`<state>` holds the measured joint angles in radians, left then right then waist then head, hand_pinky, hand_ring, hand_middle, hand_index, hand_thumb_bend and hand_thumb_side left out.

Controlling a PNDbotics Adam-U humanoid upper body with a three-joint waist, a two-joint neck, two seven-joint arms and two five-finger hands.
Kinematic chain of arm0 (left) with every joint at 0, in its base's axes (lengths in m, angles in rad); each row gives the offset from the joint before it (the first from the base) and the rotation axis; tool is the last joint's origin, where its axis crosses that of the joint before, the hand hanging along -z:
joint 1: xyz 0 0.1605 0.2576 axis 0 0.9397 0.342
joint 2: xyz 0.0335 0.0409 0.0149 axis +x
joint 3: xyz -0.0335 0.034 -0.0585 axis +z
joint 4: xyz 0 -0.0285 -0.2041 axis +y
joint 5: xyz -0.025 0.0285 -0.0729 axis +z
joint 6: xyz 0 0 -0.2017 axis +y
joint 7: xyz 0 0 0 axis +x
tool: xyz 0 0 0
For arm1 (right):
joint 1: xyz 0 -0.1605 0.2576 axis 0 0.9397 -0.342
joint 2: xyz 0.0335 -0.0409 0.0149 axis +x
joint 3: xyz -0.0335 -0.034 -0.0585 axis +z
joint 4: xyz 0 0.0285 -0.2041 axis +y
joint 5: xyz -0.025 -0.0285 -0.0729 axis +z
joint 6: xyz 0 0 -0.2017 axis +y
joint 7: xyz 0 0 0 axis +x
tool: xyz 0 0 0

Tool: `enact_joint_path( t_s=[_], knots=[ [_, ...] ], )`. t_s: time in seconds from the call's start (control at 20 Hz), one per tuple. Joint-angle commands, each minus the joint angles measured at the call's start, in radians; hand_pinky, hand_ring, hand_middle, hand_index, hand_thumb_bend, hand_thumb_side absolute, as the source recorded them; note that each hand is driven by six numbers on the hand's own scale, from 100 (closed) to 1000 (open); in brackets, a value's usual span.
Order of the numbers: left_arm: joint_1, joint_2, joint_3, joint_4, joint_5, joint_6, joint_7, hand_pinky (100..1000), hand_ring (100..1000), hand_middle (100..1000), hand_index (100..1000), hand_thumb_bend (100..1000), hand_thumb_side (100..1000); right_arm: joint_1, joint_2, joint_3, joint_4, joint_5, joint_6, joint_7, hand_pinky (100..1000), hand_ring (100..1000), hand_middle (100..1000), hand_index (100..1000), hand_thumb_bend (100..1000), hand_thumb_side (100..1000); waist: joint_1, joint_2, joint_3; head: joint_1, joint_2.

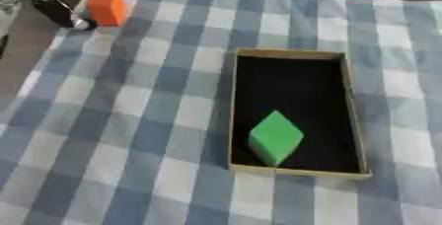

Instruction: Pick up objects on the table and place them in the box.

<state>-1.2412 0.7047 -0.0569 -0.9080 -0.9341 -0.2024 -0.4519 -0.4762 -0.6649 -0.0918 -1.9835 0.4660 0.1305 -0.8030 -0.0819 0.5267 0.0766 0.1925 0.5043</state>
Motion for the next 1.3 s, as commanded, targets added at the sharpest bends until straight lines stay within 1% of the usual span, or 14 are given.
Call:
enact_joint_path(
  t_s=[0.05,0.1,0.2,0.35,0.55,0.6,0.7,0.75,0.8,0.85,1.1,1.3],
  knots=[
    [-0.022,0.038,0.017,-0.014,0.019,0.004,-0.001,901,970,889,959,517,100,-0.016,-0.034,-0.008,-0.016,-0.004,-0.004,0.001,796,769,764,787,100,1000,0.006,-0.020,-0.006,0.012,-0.026],
    [-0.022,0.039,0.019,-0.014,0.022,0.007,0.002,915,995,908,969,521,100,-0.017,-0.035,-0.009,-0.016,-0.004,-0.005,0.000,796,768,763,787,100,1000,0.006,-0.017,-0.009,0.014,-0.029],
    [-0.022,0.039,0.019,-0.013,0.024,0.010,0.008,927,1000,936,1000,516,100,-0.017,-0.035,-0.010,-0.016,-0.005,-0.004,0.000,795,768,763,787,100,1000,0.006,-0.012,-0.012,0.017,-0.035],
    [-0.024,0.039,0.018,-0.011,0.022,0.014,0.011,914,1000,915,987,479,100,-0.019,-0.035,-0.009,-0.016,-0.007,-0.005,0.000,795,767,762,787,100,1000,0.005,-0.006,-0.013,0.019,-0.040],
    [-0.026,0.038,0.019,0.003,0.013,0.028,0.000,906,995,916,983,438,100,-0.024,-0.035,-0.009,-0.016,-0.009,-0.006,0.002,795,767,762,787,100,1000,0.005,0.001,-0.023,0.029,-0.051],
    [-0.026,0.039,0.020,0.006,0.013,0.030,-0.004,895,986,905,973,414,100,-0.025,-0.035,-0.009,-0.016,-0.009,-0.006,0.002,795,767,761,786,100,1000,0.005,0.002,-0.026,0.031,-0.053],
    [-0.025,0.039,0.023,0.016,0.018,0.037,-0.013,828,923,847,932,349,100,-0.025,-0.034,-0.009,-0.016,-0.010,-0.006,0.002,795,767,760,786,100,1000,0.005,0.004,-0.032,0.034,-0.058],
    [-0.024,0.038,0.023,0.021,0.022,0.037,-0.021,782,866,795,894,320,100,-0.024,-0.033,-0.010,-0.016,-0.011,-0.006,0.002,795,767,760,785,100,1000,0.005,0.005,-0.034,0.035,-0.059],
    [-0.023,0.038,0.023,0.024,0.026,0.036,-0.029,782,866,795,894,320,100,-0.023,-0.033,-0.010,-0.016,-0.011,-0.006,0.001,795,767,760,785,100,1000,0.005,0.005,-0.035,0.035,-0.059],
    [-0.023,0.038,0.022,0.024,0.032,0.033,-0.036,734,794,722,834,292,100,-0.021,-0.034,-0.011,-0.016,-0.012,-0.005,0.001,795,766,759,785,100,1000,0.005,0.005,-0.034,0.035,-0.056],
    [-0.021,0.040,0.023,0.014,0.039,0.033,-0.039,676,722,613,765,289,100,-0.015,-0.034,-0.011,-0.016,-0.012,-0.004,0.001,795,766,758,784,100,1000,0.006,0.002,-0.030,0.033,-0.045],
    [-0.019,0.043,0.024,0.008,0.030,0.051,-0.011,644,687,574,737,280,100,-0.012,-0.035,-0.012,-0.016,-0.011,-0.003,0.001,795,766,758,784,100,1000,0.007,-0.004,-0.028,0.031,-0.037]
  ],
)
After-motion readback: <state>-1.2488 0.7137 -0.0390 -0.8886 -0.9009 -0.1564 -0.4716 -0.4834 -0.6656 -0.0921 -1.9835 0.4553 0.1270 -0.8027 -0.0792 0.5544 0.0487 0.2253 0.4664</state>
